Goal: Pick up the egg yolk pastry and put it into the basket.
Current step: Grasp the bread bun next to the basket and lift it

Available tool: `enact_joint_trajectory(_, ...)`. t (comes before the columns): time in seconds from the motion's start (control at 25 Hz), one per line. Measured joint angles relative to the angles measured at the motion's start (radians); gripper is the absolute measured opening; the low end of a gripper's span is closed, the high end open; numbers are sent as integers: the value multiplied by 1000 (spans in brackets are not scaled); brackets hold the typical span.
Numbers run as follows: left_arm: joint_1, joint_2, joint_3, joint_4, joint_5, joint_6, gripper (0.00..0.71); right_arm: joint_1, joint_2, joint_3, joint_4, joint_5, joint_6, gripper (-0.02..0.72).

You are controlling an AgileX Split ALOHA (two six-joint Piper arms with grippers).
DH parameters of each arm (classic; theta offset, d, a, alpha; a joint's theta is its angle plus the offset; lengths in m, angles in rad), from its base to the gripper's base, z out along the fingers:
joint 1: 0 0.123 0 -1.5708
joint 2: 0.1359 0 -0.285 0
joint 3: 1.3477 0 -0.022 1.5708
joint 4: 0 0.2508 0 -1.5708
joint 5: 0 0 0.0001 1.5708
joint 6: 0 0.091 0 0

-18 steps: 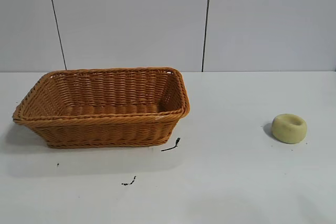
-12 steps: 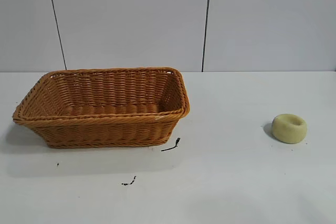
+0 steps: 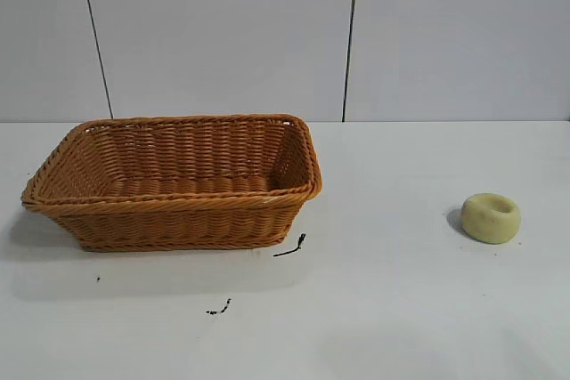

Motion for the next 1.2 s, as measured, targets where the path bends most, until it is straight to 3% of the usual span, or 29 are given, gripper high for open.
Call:
enact_joint_trajectory(0.84, 0, 0, 0, 0, 0, 0, 695, 0, 1123, -433, 31, -9, 1, 689)
enact_joint_trajectory(1.2, 0, 0, 0, 0, 0, 0, 695, 0, 1465, -678, -41, -7, 0, 689)
